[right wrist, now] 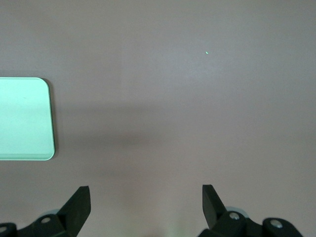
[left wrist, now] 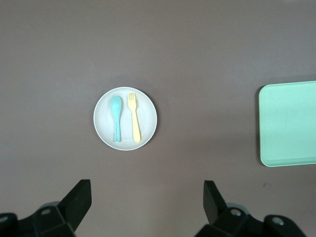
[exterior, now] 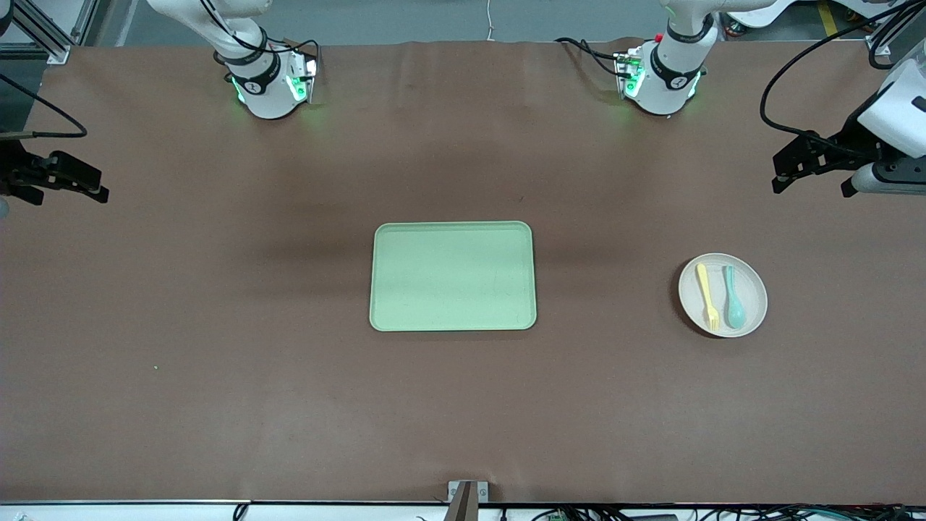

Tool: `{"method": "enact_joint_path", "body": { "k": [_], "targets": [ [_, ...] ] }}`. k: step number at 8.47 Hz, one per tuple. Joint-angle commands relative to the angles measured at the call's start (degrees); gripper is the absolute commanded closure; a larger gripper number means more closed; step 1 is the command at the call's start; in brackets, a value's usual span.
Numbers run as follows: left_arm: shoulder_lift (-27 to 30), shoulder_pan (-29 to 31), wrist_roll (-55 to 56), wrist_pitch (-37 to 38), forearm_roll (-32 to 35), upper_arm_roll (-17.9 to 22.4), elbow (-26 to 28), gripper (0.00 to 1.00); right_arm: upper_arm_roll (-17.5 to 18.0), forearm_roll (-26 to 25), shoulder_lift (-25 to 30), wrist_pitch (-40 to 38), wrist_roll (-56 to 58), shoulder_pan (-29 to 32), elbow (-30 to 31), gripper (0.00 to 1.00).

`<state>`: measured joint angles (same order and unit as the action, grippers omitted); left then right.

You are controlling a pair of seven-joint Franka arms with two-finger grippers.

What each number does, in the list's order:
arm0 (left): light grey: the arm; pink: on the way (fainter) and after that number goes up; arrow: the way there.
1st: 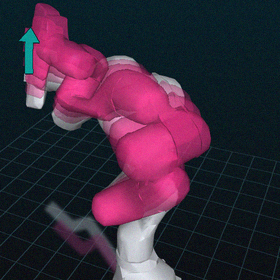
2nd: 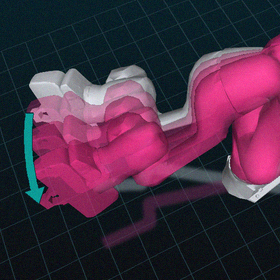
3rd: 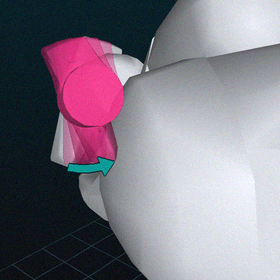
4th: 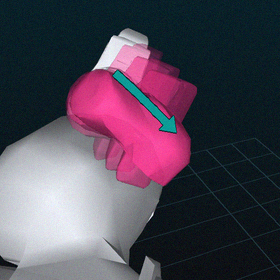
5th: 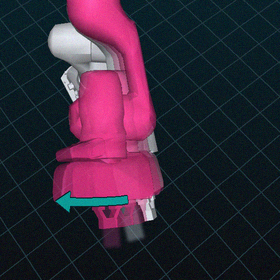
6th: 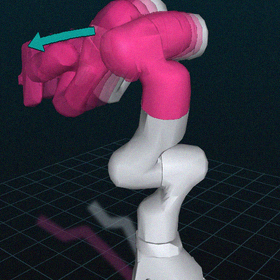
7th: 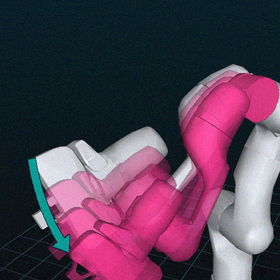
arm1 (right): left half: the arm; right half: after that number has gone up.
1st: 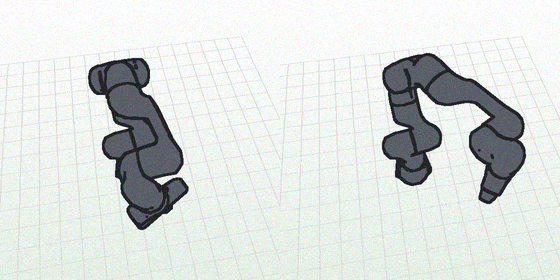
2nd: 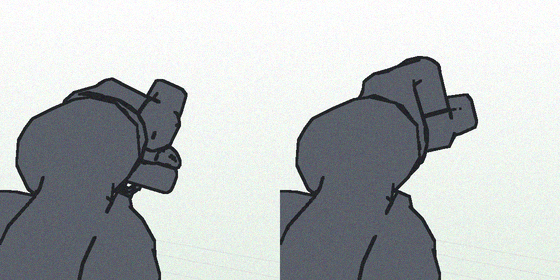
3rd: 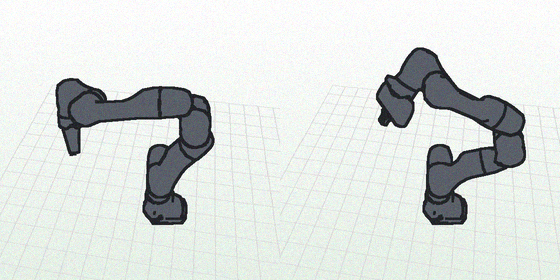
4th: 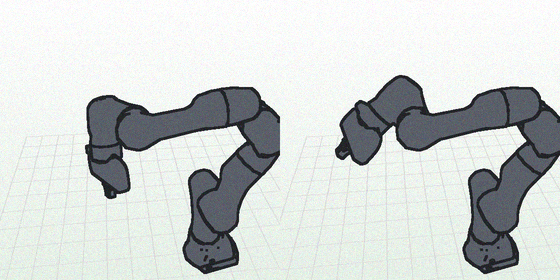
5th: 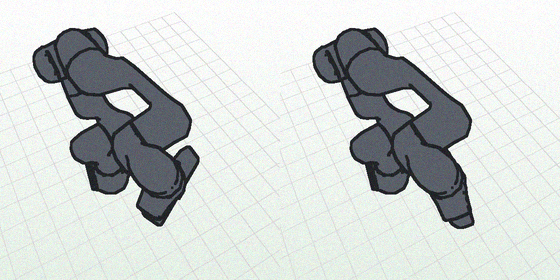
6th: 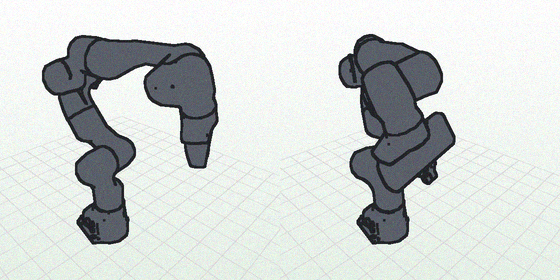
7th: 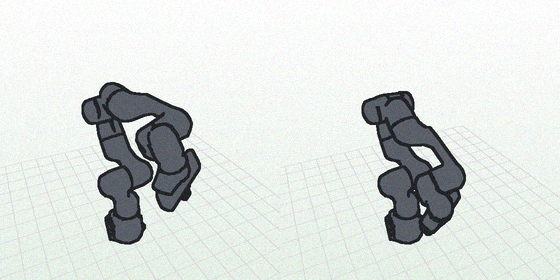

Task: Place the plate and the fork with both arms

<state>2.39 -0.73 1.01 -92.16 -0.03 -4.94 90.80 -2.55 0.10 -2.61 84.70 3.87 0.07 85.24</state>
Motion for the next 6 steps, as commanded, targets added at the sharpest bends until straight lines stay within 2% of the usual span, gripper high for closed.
{"method": "enact_joint_path", "body": {
  "k": [1,4,6],
  "targets": [
    [0.07,1.07,-1.54,1.63,1.09,-0.16,-1.16,0.0,0.35,-0.19,0.41,0.46,-0.79,-0.07,0.54,0.0],
    [-2.02,3.96,-1.45,1.98,0.38,-0.16,-0.88,0.0,0.44,-0.19,0.41,0.46,-0.79,-0.07,0.54,0.0],
    [-8.42,5.63,-1.98,0.25,1.35,-0.07,-0.89,0.0,0.44,-0.19,0.33,0.46,-0.79,-0.16,0.54,0.0]
  ]
}}
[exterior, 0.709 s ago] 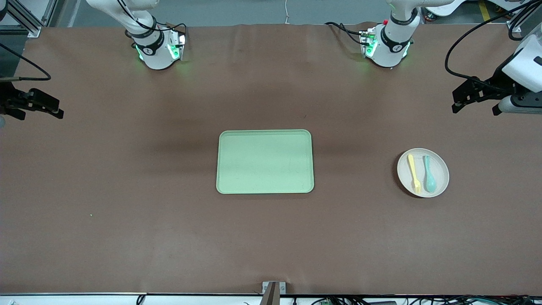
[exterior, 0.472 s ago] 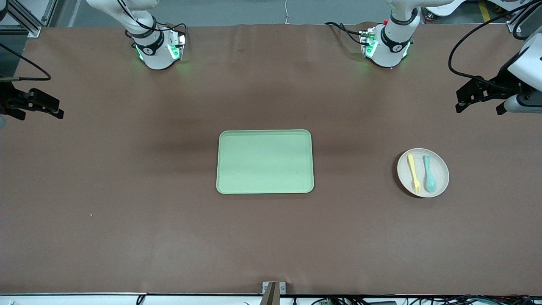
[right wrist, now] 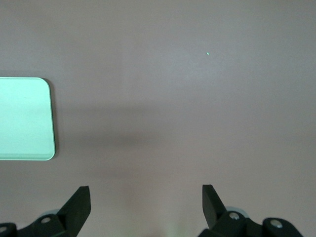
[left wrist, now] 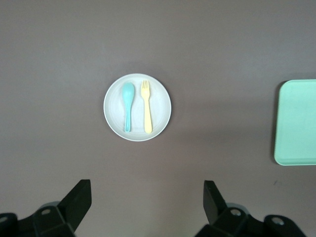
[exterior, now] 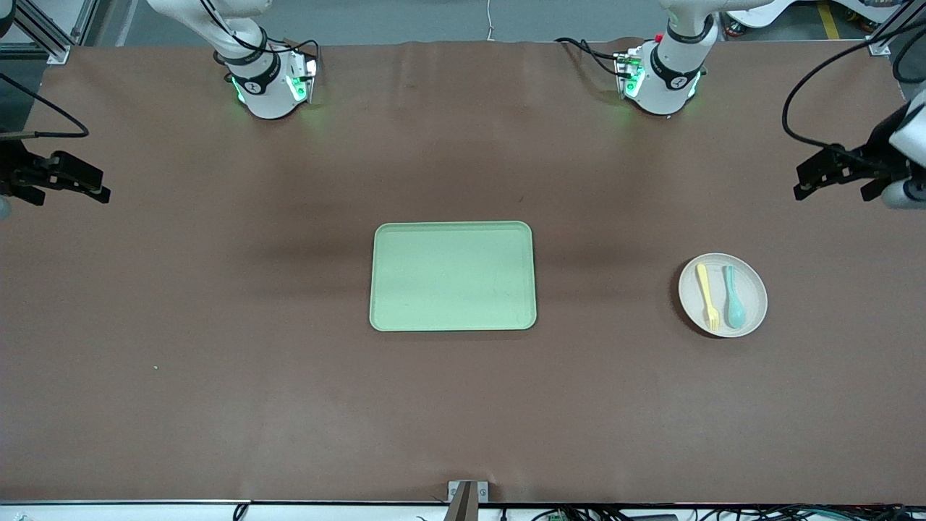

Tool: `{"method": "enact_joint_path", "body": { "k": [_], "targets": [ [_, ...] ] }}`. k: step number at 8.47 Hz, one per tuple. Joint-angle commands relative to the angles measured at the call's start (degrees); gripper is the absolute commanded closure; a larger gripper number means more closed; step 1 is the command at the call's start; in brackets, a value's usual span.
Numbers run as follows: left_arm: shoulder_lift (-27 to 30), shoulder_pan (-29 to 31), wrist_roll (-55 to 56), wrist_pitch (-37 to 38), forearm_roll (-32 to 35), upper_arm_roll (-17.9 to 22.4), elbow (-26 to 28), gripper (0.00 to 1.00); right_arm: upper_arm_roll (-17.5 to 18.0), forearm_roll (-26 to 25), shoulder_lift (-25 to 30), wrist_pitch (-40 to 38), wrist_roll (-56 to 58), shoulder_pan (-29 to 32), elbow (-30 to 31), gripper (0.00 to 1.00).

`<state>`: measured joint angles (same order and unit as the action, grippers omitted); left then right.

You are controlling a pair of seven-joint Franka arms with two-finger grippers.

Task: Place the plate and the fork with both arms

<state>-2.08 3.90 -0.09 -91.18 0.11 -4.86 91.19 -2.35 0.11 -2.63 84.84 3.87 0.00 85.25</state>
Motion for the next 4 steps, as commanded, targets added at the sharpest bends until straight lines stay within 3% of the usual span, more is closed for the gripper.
{"method": "enact_joint_path", "body": {
  "k": [1,3,4],
  "targets": [
    [-6.94,2.07,-1.05,-3.54,0.34,-0.15,-1.45,0.01,0.24,-0.19,0.35,0.33,-0.88,-0.09,0.53,0.0],
    [-12.57,5.66,-5.15,-7.75,-0.1,-0.32,-1.45,0.01,0.33,-0.19,0.35,0.33,-0.88,-0.18,0.53,0.0],
    [-15.56,8.9,-8.75,-9.26,-4.28,-0.33,-1.28,0.01,0.33,-0.19,0.35,0.33,-0.88,-0.18,0.53,0.0]
  ]
}}
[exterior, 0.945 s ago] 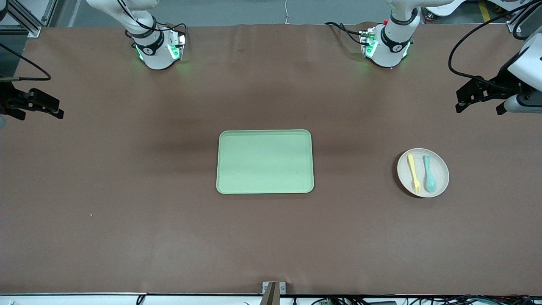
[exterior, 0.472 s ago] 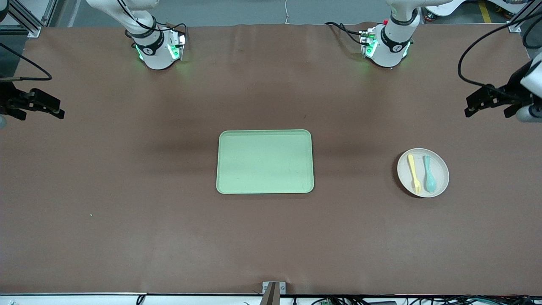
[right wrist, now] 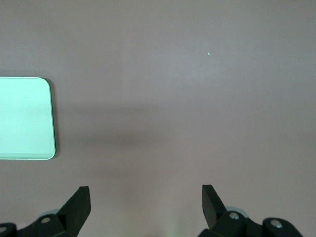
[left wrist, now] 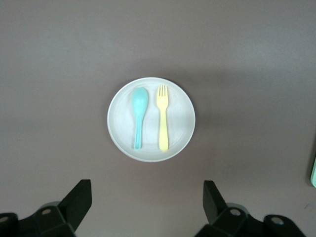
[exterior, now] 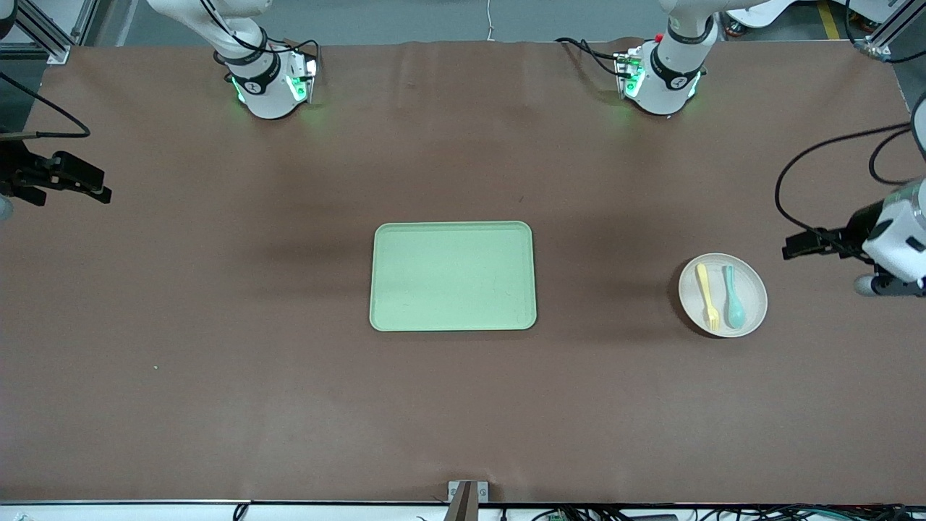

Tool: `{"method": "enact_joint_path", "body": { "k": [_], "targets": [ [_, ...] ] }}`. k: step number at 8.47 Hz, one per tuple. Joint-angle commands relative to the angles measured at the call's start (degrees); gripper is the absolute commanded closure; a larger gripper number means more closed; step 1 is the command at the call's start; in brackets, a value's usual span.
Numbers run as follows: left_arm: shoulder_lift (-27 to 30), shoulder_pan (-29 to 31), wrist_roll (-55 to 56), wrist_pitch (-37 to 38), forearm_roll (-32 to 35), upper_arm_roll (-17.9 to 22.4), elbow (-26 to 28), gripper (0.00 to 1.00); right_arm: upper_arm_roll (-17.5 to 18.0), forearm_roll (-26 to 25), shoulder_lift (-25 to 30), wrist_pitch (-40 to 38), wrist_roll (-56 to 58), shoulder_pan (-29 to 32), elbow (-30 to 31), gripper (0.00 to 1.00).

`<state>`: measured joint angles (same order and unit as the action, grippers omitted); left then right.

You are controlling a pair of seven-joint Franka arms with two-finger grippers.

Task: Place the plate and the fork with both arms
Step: 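Reach the left gripper to the white plate rim and grasp it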

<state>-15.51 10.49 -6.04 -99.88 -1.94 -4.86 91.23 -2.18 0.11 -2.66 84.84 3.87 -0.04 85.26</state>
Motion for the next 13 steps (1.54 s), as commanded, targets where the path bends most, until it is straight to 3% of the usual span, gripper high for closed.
{"method": "enact_joint_path", "body": {
  "k": [1,3,5,8,13],
  "targets": [
    [-5.72,3.82,-7.27,-1.45,-4.8,-0.33,-1.23,0.01,0.16,-0.19,0.38,0.41,-0.88,-0.14,0.52,0.0],
    [-13.19,8.82,-16.67,-5.48,-9.11,-0.42,-1.23,0.01,0.25,-0.19,0.38,0.23,-0.88,-0.31,0.52,0.0],
    [-19.88,9.81,-20.76,-9.0,-9.14,-0.33,-1.14,0.07,0.16,-0.28,0.38,0.23,-0.79,-0.4,0.52,0.0],
    [-24.55,11.57,-24.96,-14.7,-8.52,-0.24,0.52,0.29,0.16,-0.28,0.38,0.23,-0.88,-0.4,0.52,0.0],
    [-25.18,12.1,-25.6,-18.42,-8.34,-0.24,2.81,0.66,0.25,-0.37,0.38,0.15,-0.88,-0.4,0.52,0.0]
  ]
}}
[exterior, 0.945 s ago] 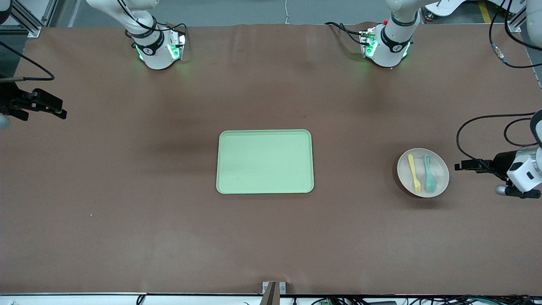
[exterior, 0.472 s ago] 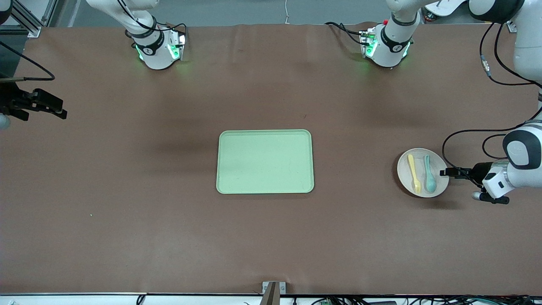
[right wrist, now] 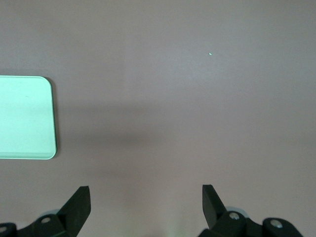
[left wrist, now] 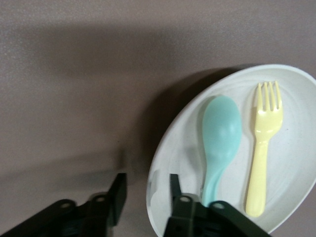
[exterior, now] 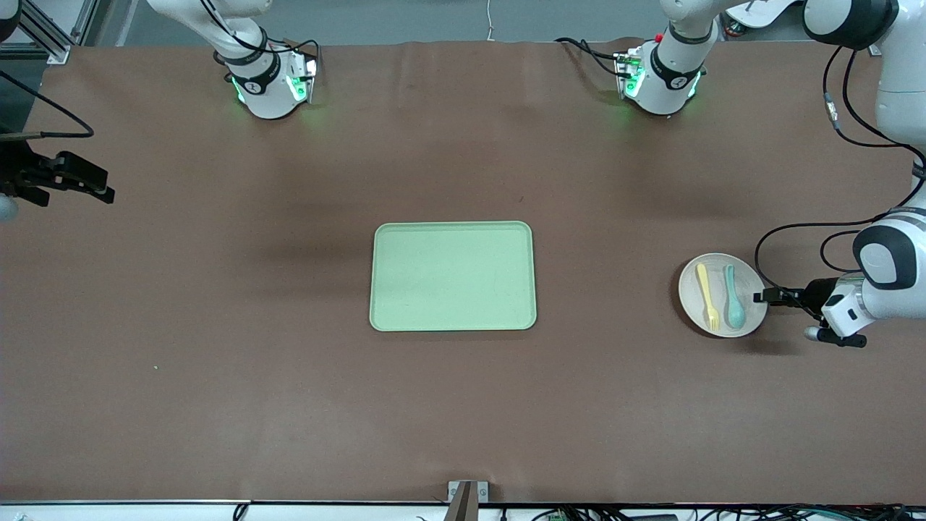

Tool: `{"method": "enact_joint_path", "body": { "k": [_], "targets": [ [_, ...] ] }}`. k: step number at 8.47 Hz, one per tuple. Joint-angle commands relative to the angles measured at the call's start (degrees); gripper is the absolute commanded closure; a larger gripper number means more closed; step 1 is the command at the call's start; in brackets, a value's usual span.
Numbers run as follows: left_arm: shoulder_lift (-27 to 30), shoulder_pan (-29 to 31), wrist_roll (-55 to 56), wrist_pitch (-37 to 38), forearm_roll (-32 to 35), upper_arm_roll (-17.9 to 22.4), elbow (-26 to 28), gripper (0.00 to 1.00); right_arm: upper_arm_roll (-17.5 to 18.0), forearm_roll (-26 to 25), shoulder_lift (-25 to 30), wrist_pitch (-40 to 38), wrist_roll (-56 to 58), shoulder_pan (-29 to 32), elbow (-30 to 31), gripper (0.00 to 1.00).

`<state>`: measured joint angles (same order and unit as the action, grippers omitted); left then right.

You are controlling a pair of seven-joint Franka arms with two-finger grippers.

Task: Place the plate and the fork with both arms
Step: 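Reach the left gripper to the white plate rim and grasp it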

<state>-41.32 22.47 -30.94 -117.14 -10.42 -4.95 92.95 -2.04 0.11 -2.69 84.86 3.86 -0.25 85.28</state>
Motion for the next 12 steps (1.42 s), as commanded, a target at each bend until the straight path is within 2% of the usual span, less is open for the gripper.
{"method": "enact_joint_path", "body": {
  "k": [1,8,10,12],
  "targets": [
    [0.54,0.03,-0.7,-1.25,0.14,-0.15,1.09,0.72,0.11,-0.37,0.4,0.21,-0.87,-0.19,0.5,0.0],
    [1.15,-0.94,-0.7,-1.25,0.22,-0.32,0.66,1.0,0.11,-0.37,0.4,0.48,-0.87,-0.27,0.5,0.0],
    [2.29,-1.81,-0.7,-0.99,2.58,-0.76,0.3,1.0,0.11,-0.37,0.4,0.48,-0.87,-0.36,0.5,0.0],
    [5.53,-6.01,0.0,-0.38,6.36,-0.76,0.3,1.0,0.11,-0.28,0.31,0.57,-0.96,-0.88,0.5,0.0]
  ]
}}
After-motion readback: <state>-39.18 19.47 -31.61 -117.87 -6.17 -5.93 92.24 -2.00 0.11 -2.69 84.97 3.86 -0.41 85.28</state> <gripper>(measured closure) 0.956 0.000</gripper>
